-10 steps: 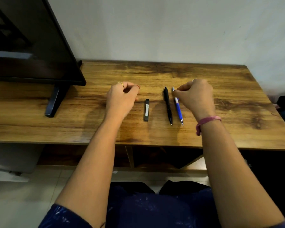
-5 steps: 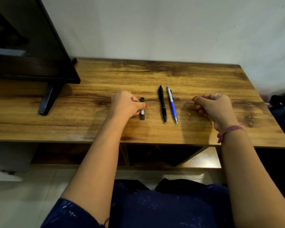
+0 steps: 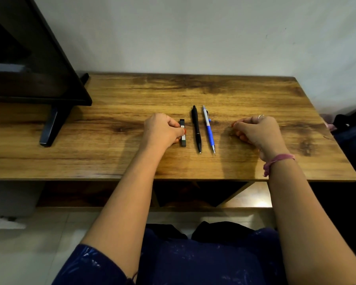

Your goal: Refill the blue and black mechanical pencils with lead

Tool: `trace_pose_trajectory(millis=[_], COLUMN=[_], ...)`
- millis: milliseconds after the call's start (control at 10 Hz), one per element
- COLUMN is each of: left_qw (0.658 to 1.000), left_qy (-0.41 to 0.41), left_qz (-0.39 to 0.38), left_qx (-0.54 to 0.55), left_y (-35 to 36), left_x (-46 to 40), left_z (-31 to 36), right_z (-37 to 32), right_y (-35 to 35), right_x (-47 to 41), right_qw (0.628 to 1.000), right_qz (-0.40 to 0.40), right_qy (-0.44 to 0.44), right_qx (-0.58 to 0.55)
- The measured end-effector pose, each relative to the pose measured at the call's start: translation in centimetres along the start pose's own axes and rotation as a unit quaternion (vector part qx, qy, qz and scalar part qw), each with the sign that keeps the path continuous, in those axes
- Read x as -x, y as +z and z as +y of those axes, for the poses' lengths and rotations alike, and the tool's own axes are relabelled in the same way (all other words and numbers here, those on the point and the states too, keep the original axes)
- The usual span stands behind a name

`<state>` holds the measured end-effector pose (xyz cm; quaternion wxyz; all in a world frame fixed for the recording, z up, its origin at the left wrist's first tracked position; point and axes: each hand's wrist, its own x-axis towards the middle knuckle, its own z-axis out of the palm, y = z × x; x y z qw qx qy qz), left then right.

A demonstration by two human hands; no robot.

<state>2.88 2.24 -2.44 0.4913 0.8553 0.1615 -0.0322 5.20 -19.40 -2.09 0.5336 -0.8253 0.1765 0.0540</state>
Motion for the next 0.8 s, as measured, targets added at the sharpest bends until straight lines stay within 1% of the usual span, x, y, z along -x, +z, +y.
trace_pose_trajectory(millis=[300,400,500,600,700,800], left_qw=[1.0,0.999,0.993,0.986,0.976,0.965], left_qy=[0.003,0.026,0.062,0.101,0.13,0.167], left_qz=[0.009,0.034,0.074,0.105,0.137,0.152], left_qx=[0.007,-0.026,-0.06,-0.083,-0.109,-0.135], left_y=[0.0,-0.2,-0.3,-0.4,-1.0,-1.6], left_x=[0.1,0.3,0.8,1.7,3.2,5.0], left_z=[0.0,-0.1,0.1,0.2,0.4,1.0], right_z=[0.2,0.0,-0.5,-1.3,-2.5,-3.5], right_y=[0.2,0.3,0.4,0.8,1.4,1.3], right_x=[-0.4,-0.3,0.6,2.0,4.1,6.6], right_qw=[1.0,0.999,0.999,0.991,0.977,0.955], right_qz=[0.007,0.01,0.026,0.061,0.084,0.102], right_qy=[-0.008,-0.01,-0.037,-0.113,-0.184,-0.259], right_qx=[0.029,0.031,0.026,0.031,0.064,0.105])
